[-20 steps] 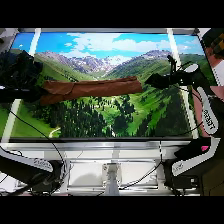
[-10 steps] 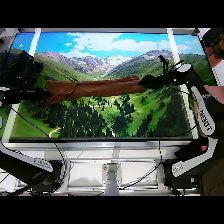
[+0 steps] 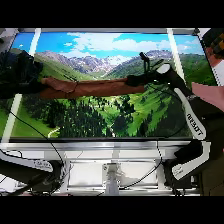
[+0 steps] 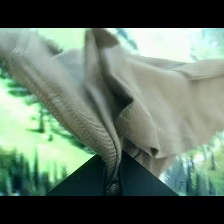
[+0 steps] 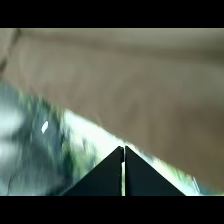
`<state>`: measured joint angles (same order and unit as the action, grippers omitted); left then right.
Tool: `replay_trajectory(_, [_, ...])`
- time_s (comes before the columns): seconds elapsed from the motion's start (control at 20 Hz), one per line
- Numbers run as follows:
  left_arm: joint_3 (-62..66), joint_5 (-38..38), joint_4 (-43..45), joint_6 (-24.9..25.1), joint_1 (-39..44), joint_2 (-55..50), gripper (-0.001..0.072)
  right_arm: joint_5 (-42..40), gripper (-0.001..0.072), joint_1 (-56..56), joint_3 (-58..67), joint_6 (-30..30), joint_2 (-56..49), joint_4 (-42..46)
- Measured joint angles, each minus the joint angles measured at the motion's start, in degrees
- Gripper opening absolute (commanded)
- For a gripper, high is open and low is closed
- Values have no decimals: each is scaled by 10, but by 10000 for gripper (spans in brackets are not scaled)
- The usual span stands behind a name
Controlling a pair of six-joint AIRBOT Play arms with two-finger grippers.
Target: Fold the clothes and pants, and hang the long-sleeved shirts on hangers.
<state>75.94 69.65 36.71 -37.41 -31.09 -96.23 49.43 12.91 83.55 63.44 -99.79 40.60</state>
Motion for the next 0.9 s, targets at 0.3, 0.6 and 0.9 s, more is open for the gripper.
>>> replay_trajectory(0.3, [0, 37, -3, 5, 15, 59, 18, -125, 18, 98, 93, 70, -43, 34])
replay_trajectory(0.6, [0, 50, -5, 6, 52, 112, 18, -124, 17, 149, 177, 176, -135, 67])
replay_trajectory(0.9, [0, 51, -86, 20, 98, 141, 18, -83, 17, 177, 202, 264, -200, 75])
